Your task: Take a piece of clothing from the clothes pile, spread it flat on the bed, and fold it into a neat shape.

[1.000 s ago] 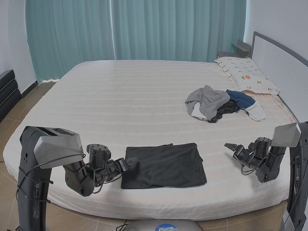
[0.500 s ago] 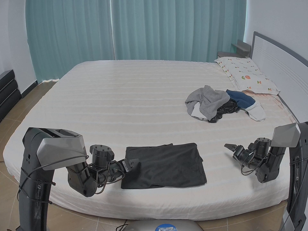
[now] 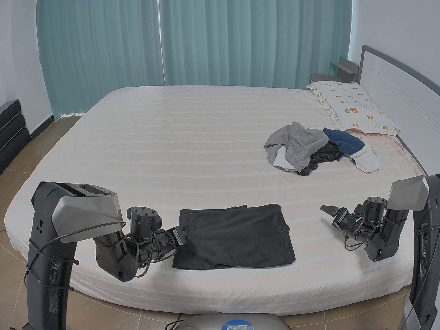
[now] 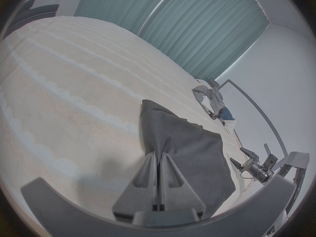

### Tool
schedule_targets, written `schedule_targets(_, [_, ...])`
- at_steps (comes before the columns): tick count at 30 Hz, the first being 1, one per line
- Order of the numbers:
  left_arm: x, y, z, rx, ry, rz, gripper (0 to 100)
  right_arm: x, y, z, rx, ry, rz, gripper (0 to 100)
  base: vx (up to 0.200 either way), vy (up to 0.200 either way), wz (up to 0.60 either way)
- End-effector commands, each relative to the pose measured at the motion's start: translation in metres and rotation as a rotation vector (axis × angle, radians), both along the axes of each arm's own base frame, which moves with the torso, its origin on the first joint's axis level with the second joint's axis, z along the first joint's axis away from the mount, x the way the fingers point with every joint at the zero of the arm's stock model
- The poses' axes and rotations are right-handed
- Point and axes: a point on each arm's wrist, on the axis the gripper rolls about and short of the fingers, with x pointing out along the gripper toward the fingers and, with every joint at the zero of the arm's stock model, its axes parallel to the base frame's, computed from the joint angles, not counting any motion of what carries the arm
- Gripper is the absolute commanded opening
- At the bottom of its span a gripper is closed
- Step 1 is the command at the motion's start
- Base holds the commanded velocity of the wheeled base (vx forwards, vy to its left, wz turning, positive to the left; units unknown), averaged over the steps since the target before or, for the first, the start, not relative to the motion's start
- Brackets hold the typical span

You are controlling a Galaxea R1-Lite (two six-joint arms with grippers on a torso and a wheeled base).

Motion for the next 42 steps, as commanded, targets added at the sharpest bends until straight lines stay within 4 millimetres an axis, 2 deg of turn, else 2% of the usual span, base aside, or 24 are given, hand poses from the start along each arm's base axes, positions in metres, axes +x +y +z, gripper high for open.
schedule_targets(1, [0.000, 0.000, 0.001, 0.000, 0.001, 0.001, 0, 0.000, 0.000, 0.000, 0.000, 0.000, 0.000, 100, 0.000, 0.000, 0.00])
schedule_targets(16, [0.000, 0.001, 0.000, 0.017, -0.007, 0.029, 0, 0.000, 0.000, 0.000, 0.000, 0.001, 0.002, 100, 0.000, 0.000, 0.00])
schedule_targets(28, [0.001, 0.002, 0.001, 0.012, -0.010, 0.033, 0, -0.001, 0.003, 0.002, 0.002, 0.001, 0.011, 100, 0.000, 0.200, 0.00])
schedule_targets(30, [0.002, 0.003, 0.001, 0.011, -0.012, 0.036, 0, -0.001, 0.015, 0.002, 0.002, 0.002, 0.039, 100, 0.000, 0.200, 0.00])
schedule_targets(34, [0.001, 0.003, 0.002, 0.012, -0.010, 0.037, 0, -0.005, 0.025, 0.002, 0.003, 0.012, 0.065, 100, 0.000, 0.200, 0.00])
schedule_targets(42, [0.001, 0.004, 0.001, 0.014, -0.006, 0.039, 0, -0.008, 0.031, 0.003, 0.005, 0.017, 0.082, 100, 0.000, 0.200, 0.00])
